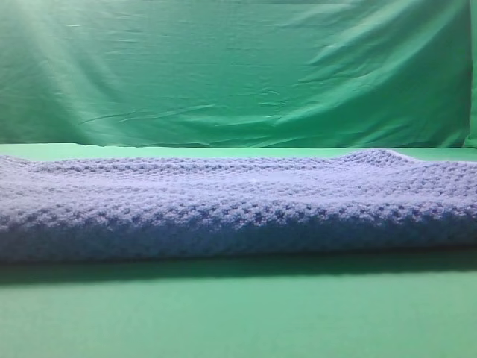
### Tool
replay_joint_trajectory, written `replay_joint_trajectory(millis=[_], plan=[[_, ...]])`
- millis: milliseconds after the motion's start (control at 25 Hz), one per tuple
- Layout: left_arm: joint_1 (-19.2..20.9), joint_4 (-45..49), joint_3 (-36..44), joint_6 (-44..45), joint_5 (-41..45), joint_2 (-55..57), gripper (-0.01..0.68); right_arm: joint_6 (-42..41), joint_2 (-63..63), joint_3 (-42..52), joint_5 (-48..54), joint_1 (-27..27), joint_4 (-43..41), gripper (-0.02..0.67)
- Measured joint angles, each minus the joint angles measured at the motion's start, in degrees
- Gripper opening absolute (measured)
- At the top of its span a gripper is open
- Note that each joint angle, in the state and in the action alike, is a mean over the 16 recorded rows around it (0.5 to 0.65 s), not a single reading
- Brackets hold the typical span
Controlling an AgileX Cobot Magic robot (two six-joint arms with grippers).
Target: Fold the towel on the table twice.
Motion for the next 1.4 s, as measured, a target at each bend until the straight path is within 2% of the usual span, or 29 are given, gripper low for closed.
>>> replay_joint_trajectory(millis=[440, 1000, 1400], plan=[[0.00, 2.53, 5.19, -0.06, -5.90, 0.00, 0.000, 2.19, 0.00, 6.82, -6.42, 0.00, -2.44, 0.000], [0.00, 1.74, 5.36, -0.08, -5.87, 0.00, 0.000, 2.37, 0.00, 7.50, 3.45, 0.00, -9.48, 0.000], [0.07, -1.29, 5.36, -0.08, -5.67, 0.00, 0.000, 2.27, -0.32, 7.50, 4.45, -0.07, -9.93, 0.000]])
